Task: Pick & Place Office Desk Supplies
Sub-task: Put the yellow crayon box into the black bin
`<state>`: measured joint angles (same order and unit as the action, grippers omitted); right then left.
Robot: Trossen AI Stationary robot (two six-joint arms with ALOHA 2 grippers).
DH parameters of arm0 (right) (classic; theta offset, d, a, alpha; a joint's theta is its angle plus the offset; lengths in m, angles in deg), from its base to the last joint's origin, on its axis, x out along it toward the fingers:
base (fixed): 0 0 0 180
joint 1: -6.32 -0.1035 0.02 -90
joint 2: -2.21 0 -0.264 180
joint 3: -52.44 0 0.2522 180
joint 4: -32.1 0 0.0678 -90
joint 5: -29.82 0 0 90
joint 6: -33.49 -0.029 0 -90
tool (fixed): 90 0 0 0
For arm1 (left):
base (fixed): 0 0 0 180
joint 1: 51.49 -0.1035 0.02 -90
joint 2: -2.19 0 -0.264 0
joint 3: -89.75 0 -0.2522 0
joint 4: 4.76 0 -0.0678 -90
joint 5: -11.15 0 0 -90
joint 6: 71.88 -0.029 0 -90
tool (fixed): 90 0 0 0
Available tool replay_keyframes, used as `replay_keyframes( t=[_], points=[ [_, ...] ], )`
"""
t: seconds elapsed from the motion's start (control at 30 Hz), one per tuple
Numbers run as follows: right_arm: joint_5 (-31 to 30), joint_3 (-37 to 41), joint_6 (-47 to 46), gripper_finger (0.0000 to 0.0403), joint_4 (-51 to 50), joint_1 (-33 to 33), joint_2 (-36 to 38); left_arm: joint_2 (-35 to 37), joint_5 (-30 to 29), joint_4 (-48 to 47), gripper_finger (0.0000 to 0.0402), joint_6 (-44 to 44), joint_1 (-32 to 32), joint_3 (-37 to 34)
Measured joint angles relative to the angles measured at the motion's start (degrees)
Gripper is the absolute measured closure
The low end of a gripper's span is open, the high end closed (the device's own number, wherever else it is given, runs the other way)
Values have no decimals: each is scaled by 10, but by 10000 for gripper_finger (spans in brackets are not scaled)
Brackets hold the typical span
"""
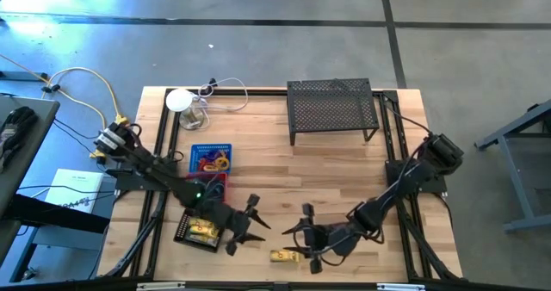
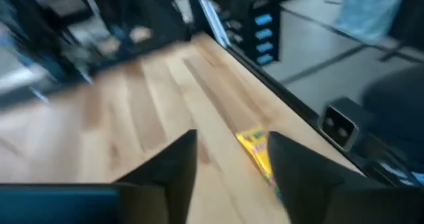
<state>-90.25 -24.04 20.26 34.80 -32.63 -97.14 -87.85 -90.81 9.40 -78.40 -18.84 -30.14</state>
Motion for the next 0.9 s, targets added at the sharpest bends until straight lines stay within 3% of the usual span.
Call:
replay_keyframes(
  t=[0.1, 0.23, 0.47, 0.73, 0.9],
  points=[
    [0, 0, 7, 215, 19, -16, 0, 0, -75, 25, 197, -43, 31, 0],
    [0, -1, 43, 192, 40, -33, -3, 0, -123, 27, 182, -48, 54, 0],
    [28, -1, 73, 179, 70, -37, -3, -11, -123, 29, 181, 62, 57, 0],
    [115, -1, 39, 182, 82, -51, -4, -105, -124, 152, 181, -27, 58, 0],
    [121, -1, 25, 183, 83, -62, -4, -167, -123, 245, 181, 8, 62, 0]
  ],
)
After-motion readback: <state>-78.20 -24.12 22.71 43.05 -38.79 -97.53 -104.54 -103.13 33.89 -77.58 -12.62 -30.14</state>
